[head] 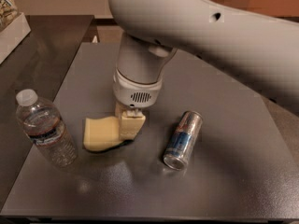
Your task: Move sponge near water bottle
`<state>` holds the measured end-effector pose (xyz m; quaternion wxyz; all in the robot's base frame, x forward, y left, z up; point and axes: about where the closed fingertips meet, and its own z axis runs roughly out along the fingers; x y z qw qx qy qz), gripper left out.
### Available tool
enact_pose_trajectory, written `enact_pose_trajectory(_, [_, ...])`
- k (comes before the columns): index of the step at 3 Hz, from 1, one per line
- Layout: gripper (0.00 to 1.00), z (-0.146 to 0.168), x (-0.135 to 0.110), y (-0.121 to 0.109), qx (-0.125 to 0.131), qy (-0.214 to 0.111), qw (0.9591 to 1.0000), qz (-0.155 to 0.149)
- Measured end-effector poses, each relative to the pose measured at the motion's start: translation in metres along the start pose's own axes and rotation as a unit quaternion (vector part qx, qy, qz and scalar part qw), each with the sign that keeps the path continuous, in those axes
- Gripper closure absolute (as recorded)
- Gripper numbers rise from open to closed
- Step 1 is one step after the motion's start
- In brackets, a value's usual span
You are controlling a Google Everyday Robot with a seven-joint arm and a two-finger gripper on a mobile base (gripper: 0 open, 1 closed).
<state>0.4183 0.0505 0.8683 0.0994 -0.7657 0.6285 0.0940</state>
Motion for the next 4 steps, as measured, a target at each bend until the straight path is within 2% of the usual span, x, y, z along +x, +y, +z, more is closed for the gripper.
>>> enact_pose_trajectory(2, [0.13,0.0155,-0.0059,-0.0005,-0.015,0.002,0.9999,0.007])
enact_pose_trajectory(3, [0.00,0.0136,-0.0067,0.0002,-0.012,0.003,0.9999,0.006])
enact_pose_trajectory(4, [0.00,0.0136,-0.0067,0.0002,-0.012,0.003,0.9999,0.006])
